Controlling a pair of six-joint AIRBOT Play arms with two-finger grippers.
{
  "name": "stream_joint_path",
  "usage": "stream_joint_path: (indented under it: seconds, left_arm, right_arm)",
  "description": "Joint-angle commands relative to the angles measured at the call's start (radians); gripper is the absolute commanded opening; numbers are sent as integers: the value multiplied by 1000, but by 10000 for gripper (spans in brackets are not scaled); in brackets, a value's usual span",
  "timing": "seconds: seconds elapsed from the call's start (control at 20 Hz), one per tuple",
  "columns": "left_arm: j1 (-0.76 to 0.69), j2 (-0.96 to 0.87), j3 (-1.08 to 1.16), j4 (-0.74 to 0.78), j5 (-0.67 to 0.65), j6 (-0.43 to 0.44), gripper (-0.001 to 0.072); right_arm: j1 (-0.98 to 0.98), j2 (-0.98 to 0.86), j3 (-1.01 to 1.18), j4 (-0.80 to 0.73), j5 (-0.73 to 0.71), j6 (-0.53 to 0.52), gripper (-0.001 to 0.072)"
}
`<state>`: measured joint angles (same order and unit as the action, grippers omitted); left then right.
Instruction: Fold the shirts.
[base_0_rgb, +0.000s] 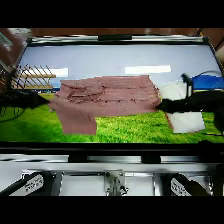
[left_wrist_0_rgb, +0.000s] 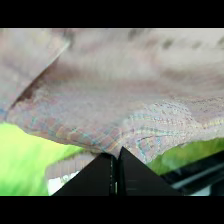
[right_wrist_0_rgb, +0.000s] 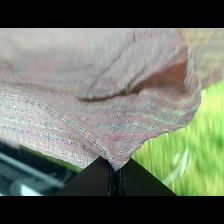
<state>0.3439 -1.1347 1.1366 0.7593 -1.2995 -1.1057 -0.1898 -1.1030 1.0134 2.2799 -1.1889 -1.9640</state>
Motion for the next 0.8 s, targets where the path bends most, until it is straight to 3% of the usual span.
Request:
stream_joint_path:
  seconds: [0.0, 0.25, 0.45, 0.6, 0.75]
  left_arm:
    - [0, 90, 322, -136, -3, 20, 25]
    - [0, 195, 808, -180, 167, 17, 25]
    - [0, 301, 930, -174, 306, 9, 25]
    - [0, 374, 930, -32, 289, -50, 26]
    - [0, 421, 930, 176, 140, -153, 25]
  right_arm:
    - [0, 111, 269, 3, 6, -2, 48]
    - [0, 240, 632, -23, 189, -2, 48]
    - [0, 333, 758, -70, 296, -2, 47]
    - [0, 397, 763, -101, 263, -1, 48]
    - [0, 438, 763, -154, 177, 47, 47]
